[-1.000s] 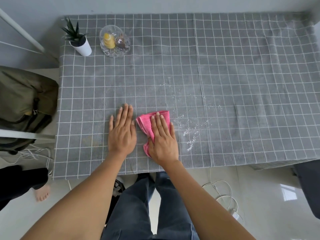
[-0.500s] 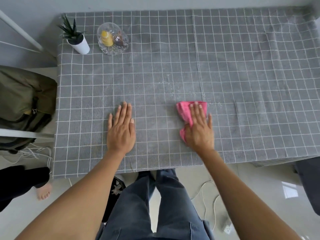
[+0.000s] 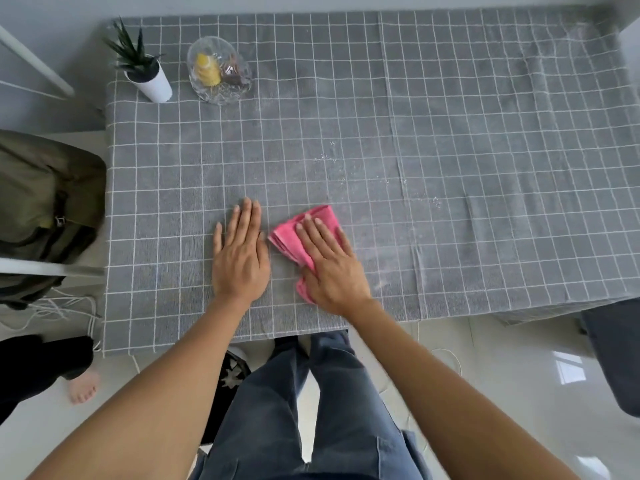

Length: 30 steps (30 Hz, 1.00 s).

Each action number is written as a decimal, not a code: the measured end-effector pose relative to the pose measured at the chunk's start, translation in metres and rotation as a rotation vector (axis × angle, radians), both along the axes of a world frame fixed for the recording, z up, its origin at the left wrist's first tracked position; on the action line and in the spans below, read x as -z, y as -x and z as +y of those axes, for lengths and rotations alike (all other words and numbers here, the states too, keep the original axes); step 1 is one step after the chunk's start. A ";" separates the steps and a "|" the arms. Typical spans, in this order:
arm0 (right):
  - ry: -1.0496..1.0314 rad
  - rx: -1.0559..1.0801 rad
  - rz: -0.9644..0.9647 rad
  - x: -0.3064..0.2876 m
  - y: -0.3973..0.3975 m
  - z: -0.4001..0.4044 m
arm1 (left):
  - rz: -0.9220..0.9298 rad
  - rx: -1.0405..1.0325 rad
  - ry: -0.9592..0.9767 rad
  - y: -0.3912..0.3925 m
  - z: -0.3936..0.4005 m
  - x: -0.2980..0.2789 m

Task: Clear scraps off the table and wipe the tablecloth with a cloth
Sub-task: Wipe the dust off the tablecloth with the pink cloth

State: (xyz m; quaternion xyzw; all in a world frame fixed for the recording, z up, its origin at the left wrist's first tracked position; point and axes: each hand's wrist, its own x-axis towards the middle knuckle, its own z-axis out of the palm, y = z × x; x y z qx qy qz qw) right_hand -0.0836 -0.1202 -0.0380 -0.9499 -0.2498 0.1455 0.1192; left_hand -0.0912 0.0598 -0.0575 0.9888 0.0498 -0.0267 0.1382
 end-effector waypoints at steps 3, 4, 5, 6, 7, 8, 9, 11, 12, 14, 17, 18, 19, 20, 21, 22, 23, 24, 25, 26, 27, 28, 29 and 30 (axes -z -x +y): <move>0.049 -0.004 -0.033 0.000 -0.014 -0.054 | 0.006 -0.010 0.008 0.000 0.000 0.000; 0.063 0.090 -0.049 -0.001 -0.018 -0.074 | 0.007 -0.011 0.010 0.000 0.000 0.000; 0.083 0.194 -0.064 -0.002 -0.022 -0.095 | 0.007 -0.012 0.009 0.000 0.000 0.000; 0.105 0.293 -0.074 -0.002 -0.025 -0.114 | 0.008 -0.010 0.005 0.000 0.000 0.001; 0.113 0.382 -0.071 -0.001 -0.026 -0.130 | 0.007 -0.010 0.000 0.000 0.000 0.001; 0.102 0.461 -0.061 -0.001 -0.027 -0.140 | 0.006 -0.013 -0.005 0.000 0.000 0.002; 0.088 0.528 -0.056 0.001 -0.028 -0.143 | 0.005 -0.015 -0.009 0.000 0.000 0.002; 0.092 0.640 -0.049 0.003 -0.028 -0.134 | 0.006 -0.016 -0.008 0.000 0.000 0.002; 0.100 0.685 -0.043 0.004 -0.027 -0.124 | 0.006 -0.015 -0.006 0.000 0.000 0.002; 0.142 0.678 -0.028 0.003 -0.023 -0.097 | 0.003 -0.013 -0.013 0.000 -0.001 0.002; 0.168 0.391 -0.034 0.003 -0.003 -0.039 | -0.002 -0.017 -0.017 0.000 -0.002 0.002; 0.136 0.281 -0.029 0.002 0.008 -0.017 | -0.004 -0.018 -0.017 0.000 -0.002 0.001; 0.107 0.185 -0.026 0.002 0.018 0.001 | -0.004 -0.014 -0.017 0.000 -0.001 0.001; 0.087 0.124 -0.021 0.001 0.026 0.013 | -0.004 -0.005 -0.021 0.000 -0.001 0.002; 0.079 0.095 -0.015 0.001 0.030 0.017 | -0.005 0.005 -0.027 0.001 0.000 0.002; 0.089 0.081 -0.017 0.001 0.029 0.014 | -0.004 0.008 -0.029 0.000 0.001 0.003; 0.108 0.074 -0.028 0.002 0.026 0.005 | -0.001 0.005 -0.022 0.000 0.001 0.003; 0.124 0.079 -0.033 0.003 0.022 -0.007 | 0.006 -0.001 -0.010 -0.001 0.001 0.003; 0.140 0.101 -0.038 0.004 0.019 -0.021 | 0.012 -0.005 -0.003 0.000 0.001 0.002; 0.168 0.145 -0.046 0.005 0.015 -0.037 | 0.013 -0.004 -0.002 0.000 0.001 0.002; 0.207 0.204 -0.057 0.005 0.012 -0.056 | 0.014 0.001 -0.005 0.000 0.001 0.002; 0.245 0.268 -0.060 0.006 0.009 -0.076 | 0.016 0.005 -0.007 0.000 0.001 0.002; 0.276 0.335 -0.056 0.006 0.006 -0.097 | 0.019 0.008 -0.008 0.000 0.002 0.002; 0.278 0.406 -0.046 0.004 0.004 -0.114 | 0.021 0.009 -0.010 0.000 0.002 0.002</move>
